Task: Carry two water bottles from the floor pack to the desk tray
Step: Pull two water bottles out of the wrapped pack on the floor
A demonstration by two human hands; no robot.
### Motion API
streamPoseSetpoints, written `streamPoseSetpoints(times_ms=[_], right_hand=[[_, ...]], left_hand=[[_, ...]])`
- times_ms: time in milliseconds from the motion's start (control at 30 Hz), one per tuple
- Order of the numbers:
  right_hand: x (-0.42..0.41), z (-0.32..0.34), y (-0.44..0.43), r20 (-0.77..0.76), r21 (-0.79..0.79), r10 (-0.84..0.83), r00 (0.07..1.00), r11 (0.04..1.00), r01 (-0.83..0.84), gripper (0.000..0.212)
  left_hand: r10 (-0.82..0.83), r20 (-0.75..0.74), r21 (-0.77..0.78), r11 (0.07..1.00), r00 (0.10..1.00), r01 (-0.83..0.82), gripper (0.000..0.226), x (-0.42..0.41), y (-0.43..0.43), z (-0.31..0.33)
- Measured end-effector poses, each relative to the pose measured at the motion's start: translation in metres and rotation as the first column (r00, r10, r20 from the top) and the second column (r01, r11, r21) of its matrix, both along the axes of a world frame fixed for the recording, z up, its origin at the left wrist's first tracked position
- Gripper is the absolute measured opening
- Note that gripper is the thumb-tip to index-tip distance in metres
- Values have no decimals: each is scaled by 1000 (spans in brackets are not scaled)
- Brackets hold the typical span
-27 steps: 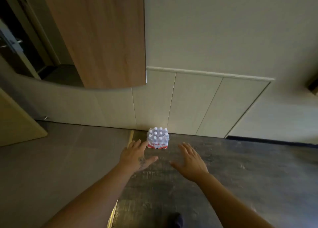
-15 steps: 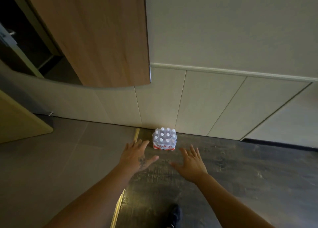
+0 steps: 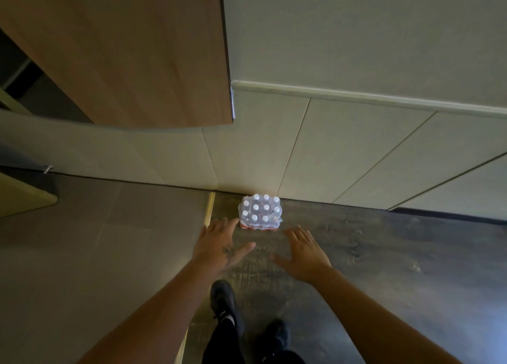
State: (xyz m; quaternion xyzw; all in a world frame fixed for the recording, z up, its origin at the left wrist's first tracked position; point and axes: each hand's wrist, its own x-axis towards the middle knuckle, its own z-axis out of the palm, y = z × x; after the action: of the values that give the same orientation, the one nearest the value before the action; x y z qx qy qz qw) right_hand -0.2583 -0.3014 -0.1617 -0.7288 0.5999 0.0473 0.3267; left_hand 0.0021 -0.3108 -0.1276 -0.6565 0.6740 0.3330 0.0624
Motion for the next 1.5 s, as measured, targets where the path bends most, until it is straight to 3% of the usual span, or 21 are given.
streamPoseSetpoints(times_ms=[133, 367, 700, 1000, 1167, 1300, 1500], right_hand=[[11, -34, -27, 8, 23, -112, 994, 993, 112, 89], [22, -104, -69, 23, 156, -302, 953, 943, 295, 86], [24, -246, -119, 45, 112, -266, 963, 959, 260, 84], [36, -411, -158, -19, 140, -214, 977, 967, 215, 83], [49, -499, -194, -15, 88, -171, 985, 981, 171, 71], [66, -549, -229, -53, -56, -105, 993, 993, 102, 61], [79, -594, -265, -153, -150, -54, 987, 988, 31, 60]], left_hand=[[20, -113, 39, 999, 993, -15, 93, -1, -45, -41], [56, -143, 122, 992, 988, -39, 90, 7, -89, -111], [118, -204, 139, 986, 972, -91, 93, -18, -123, -250], [180, -205, 145, 978, 962, -152, 91, -51, -144, -428], [86, -142, 118, 991, 986, -70, 88, -52, -171, -518], [-32, -64, 52, 998, 997, 35, 99, -54, -200, -569], [-103, 40, 160, 982, 994, 95, 114, -58, -200, -613]])
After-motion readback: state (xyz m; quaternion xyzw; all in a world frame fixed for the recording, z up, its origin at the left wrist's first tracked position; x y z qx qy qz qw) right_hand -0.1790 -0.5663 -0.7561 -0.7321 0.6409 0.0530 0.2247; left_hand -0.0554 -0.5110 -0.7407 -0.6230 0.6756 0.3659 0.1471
